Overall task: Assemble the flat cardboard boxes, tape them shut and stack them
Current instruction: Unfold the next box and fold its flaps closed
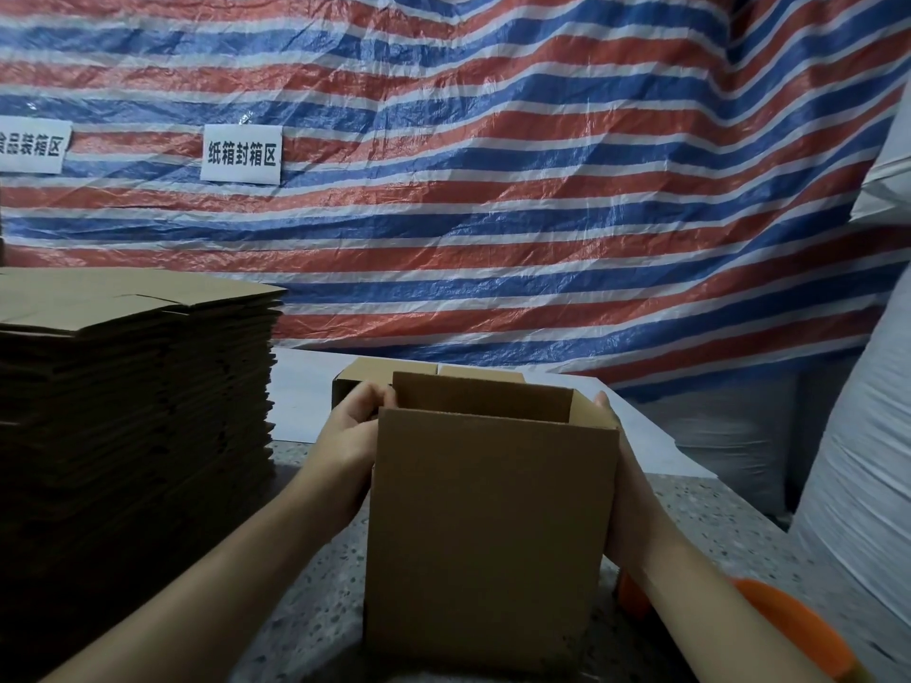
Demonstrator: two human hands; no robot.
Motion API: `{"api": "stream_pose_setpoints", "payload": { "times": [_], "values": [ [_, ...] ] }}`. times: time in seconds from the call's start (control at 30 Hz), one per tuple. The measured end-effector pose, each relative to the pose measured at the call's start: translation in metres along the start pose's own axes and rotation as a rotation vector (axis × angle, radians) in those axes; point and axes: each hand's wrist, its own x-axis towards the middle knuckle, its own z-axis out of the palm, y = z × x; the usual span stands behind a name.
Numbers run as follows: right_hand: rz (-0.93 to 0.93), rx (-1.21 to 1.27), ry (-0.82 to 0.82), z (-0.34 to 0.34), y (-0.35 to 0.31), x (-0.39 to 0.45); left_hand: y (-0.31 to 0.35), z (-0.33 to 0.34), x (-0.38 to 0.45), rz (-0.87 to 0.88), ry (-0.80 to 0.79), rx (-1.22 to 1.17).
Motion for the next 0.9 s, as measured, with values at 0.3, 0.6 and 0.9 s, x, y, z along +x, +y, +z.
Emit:
{"api": "stream_pose_setpoints", "payload": {
  "times": [0.3,0.6,0.9],
  "values": [
    [-0.091,-0.069,-0.012,-0.009,0.006,0.001,0.007,0.005,-0.006,-0.009,0.007,0.026],
    [0.012,-0.33,-0.172,0.001,-0.017,-0.002,0.008,0.004,-0.005,-0.04,0.013,0.037],
    [0.068,-0.339,-0.152,0.004,-0.021,-0.005,0.014,-0.01,0.005,0.111,-0.009,0.432]
  ]
}}
